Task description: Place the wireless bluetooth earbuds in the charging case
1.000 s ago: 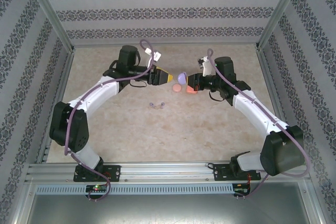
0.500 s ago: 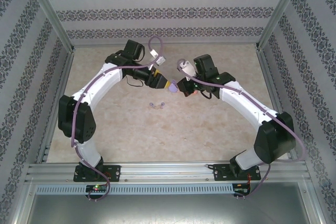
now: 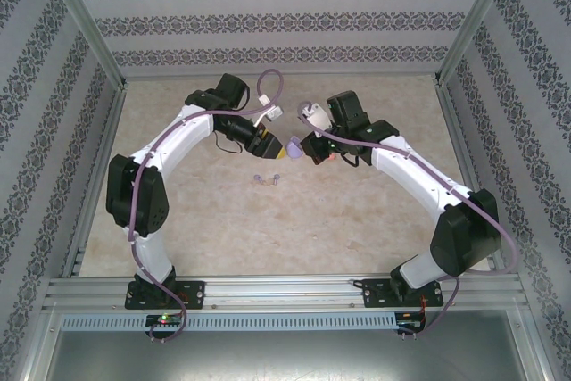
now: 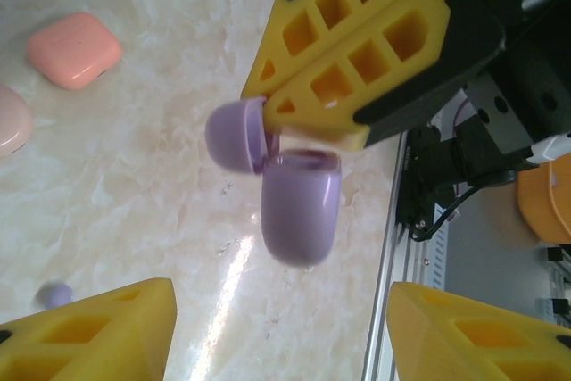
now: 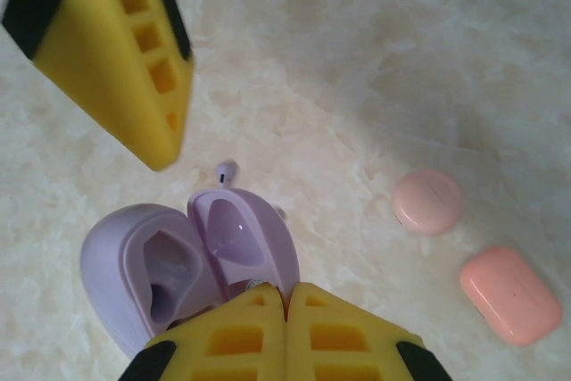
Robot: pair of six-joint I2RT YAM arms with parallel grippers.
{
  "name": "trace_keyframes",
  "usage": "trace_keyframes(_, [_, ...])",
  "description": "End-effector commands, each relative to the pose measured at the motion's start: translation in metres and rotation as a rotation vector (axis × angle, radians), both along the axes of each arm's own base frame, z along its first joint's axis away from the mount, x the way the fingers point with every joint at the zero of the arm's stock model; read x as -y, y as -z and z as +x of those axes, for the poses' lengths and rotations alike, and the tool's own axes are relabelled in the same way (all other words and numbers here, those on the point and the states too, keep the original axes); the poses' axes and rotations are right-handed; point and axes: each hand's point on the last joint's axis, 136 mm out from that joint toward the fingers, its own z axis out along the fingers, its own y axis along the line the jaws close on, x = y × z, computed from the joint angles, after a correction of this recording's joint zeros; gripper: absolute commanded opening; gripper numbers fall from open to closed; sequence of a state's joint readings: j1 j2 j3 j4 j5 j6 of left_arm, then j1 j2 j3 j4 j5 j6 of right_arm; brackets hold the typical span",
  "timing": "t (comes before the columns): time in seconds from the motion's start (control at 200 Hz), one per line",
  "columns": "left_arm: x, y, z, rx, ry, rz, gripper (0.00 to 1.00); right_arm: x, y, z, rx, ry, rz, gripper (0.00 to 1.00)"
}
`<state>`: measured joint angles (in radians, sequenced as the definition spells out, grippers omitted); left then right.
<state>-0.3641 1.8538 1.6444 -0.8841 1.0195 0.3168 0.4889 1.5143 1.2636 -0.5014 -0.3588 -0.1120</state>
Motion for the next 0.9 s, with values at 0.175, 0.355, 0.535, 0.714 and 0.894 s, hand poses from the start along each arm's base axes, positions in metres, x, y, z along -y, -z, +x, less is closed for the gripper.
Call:
trace_keyframes(0.175, [0.006,-0.012,0.000,-0.034,0.042,-0.097,0.59,-0.022,-0.013,-0.001,0.016,-0.058,0.030,0.00])
trace_keyframes(0.355, [0.009,-0.011,0.000,-0.056,0.057,-0.120,0.54,-0.029,-0.012,-0.001,0.015,-0.068,0.027,0.00])
trace_keyframes(0.535, [0.010,-0.009,-0.002,-0.068,0.071,-0.123,0.51,-0.031,-0.011,0.002,0.012,-0.067,0.027,0.00])
trace_keyframes(0.714, [0.010,-0.005,-0.004,-0.083,0.081,-0.124,0.41,-0.031,-0.009,0.003,0.013,-0.065,0.022,0.00])
trace_keyframes(0.894, [0.009,-0.005,-0.005,-0.086,0.087,-0.128,0.33,-0.031,-0.010,0.005,0.015,-0.064,0.020,0.00])
